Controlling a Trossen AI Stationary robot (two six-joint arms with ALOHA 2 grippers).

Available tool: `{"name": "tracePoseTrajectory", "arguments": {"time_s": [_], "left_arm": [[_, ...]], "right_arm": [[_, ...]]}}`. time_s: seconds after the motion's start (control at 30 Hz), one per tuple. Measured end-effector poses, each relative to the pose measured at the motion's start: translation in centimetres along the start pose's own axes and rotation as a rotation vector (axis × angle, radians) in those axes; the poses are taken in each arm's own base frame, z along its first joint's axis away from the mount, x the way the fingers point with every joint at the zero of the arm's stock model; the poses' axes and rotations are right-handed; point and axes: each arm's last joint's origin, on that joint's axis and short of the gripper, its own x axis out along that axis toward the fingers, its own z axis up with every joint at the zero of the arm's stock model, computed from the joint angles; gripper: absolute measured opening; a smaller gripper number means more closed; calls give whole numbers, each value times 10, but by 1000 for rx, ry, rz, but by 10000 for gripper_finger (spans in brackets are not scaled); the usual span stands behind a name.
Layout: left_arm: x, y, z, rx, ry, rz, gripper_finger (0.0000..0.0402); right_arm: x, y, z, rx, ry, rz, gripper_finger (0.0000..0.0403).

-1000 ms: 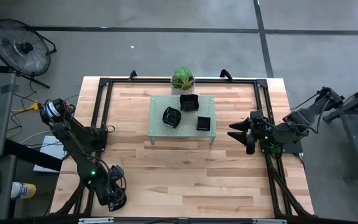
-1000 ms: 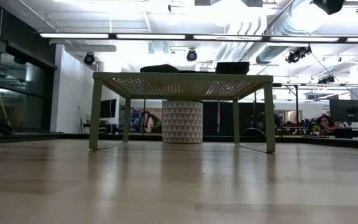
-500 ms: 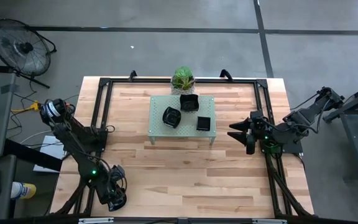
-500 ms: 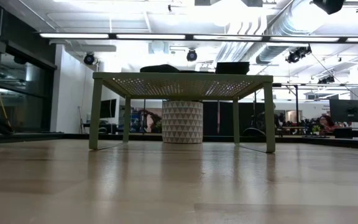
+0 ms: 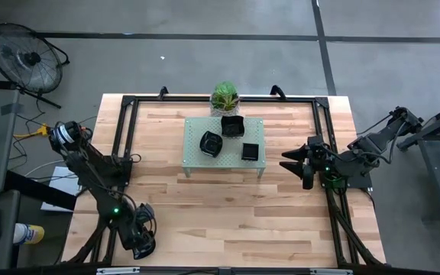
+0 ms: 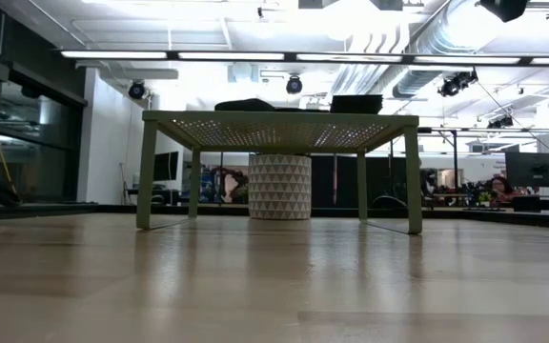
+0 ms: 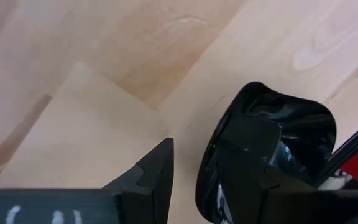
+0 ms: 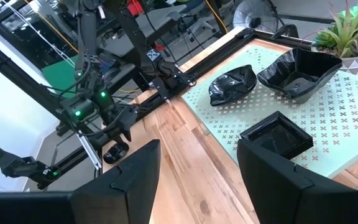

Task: Pick & Place Mini shaped plates
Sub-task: Stack the black leaf plate on the other black leaf plate on the shelf

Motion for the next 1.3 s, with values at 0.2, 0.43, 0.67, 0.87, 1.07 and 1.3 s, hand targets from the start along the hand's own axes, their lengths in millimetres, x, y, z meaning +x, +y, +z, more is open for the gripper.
{"name": "tracePoseTrajectory", "arguments": {"time_s": [0.2, 0.43, 0.67, 0.87, 1.07, 1.3], "left_arm": [[4, 2, 0, -5, 21, -26, 119], [4, -1, -1, 17, 51, -51, 119], [4, -1, -1, 3, 57, -46, 76], [4, 2, -1, -21, 70, -15, 7], [2, 2, -2, -44, 81, -21, 2], [-14, 1, -2, -128, 67, -82, 1]], "right_arm": [[0, 0, 0, 0, 8, 7, 208], [0, 0, 0, 14, 9, 6, 208], [0, 0, 0, 13, 10, 5, 208], [0, 0, -1, 2, 13, 3, 209], [0, -1, -2, -9, 21, -6, 209], [0, -2, -2, -11, 35, 0, 209]]}}
